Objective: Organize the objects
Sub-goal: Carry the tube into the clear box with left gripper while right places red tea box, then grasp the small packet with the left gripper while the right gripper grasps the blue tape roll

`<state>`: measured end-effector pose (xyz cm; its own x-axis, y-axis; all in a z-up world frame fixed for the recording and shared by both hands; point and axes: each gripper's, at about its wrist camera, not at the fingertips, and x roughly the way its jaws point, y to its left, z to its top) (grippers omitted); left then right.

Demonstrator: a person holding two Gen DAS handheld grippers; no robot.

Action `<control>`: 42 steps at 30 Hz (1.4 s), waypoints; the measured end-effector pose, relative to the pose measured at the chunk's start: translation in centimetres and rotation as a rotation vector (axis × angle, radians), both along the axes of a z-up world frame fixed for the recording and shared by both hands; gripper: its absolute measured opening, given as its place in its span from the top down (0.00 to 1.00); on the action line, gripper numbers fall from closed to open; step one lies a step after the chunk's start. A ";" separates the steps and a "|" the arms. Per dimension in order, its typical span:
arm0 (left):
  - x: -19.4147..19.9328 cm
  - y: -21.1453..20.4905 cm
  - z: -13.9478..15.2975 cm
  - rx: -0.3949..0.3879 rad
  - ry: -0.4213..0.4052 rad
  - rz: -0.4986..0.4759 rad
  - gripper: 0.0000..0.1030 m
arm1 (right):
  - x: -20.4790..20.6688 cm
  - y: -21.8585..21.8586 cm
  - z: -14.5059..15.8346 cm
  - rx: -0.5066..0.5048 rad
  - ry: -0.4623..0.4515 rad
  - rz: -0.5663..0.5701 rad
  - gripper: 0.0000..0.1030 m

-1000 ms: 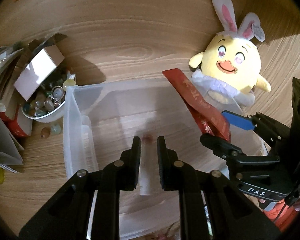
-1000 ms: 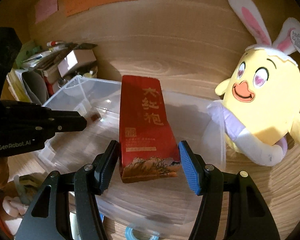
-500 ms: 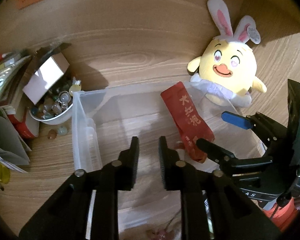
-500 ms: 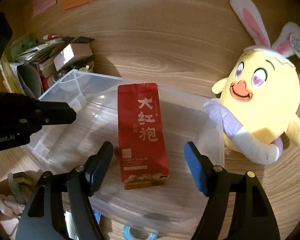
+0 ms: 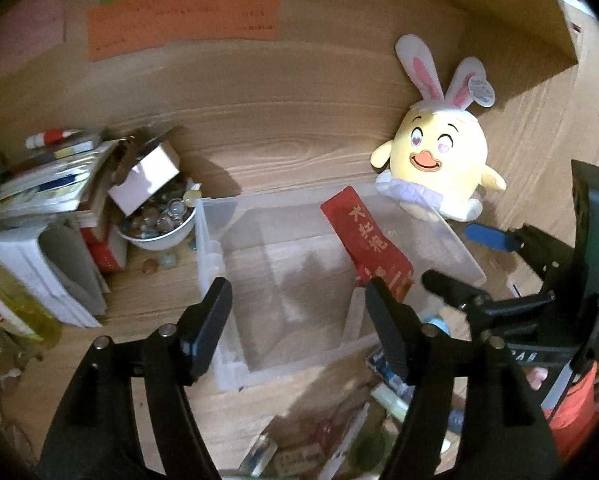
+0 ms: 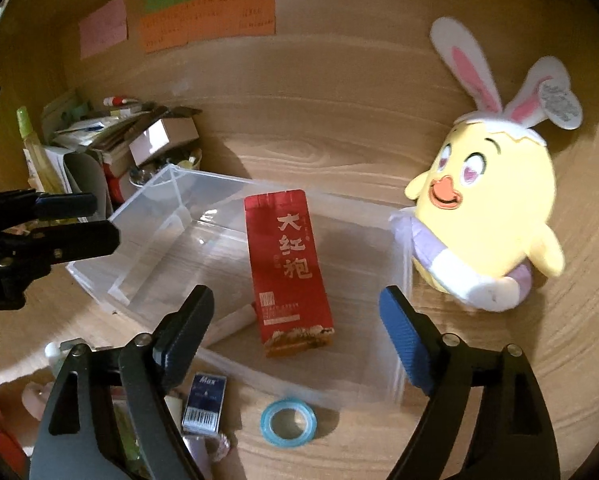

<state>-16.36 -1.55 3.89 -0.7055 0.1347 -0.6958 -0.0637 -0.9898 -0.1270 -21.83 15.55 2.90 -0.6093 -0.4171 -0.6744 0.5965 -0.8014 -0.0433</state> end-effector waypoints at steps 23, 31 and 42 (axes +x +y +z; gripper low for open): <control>7.0 -2.7 -4.1 0.021 -0.070 0.004 0.33 | 5.2 3.4 -2.2 0.000 -0.052 -0.049 0.16; 7.6 -3.0 -6.3 0.036 -0.119 -0.009 0.47 | 4.9 3.7 -5.9 0.044 -0.141 -0.066 0.16; 7.4 -2.3 -8.6 0.044 -0.184 -0.046 0.72 | 4.1 3.4 -7.3 0.044 -0.179 -0.074 0.25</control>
<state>-8.92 -3.88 -4.69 -0.5591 0.1971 -0.8053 -0.0805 -0.9796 -0.1839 -17.78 18.97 -4.40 -0.5056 -0.3435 -0.7915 0.5376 -0.8429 0.0224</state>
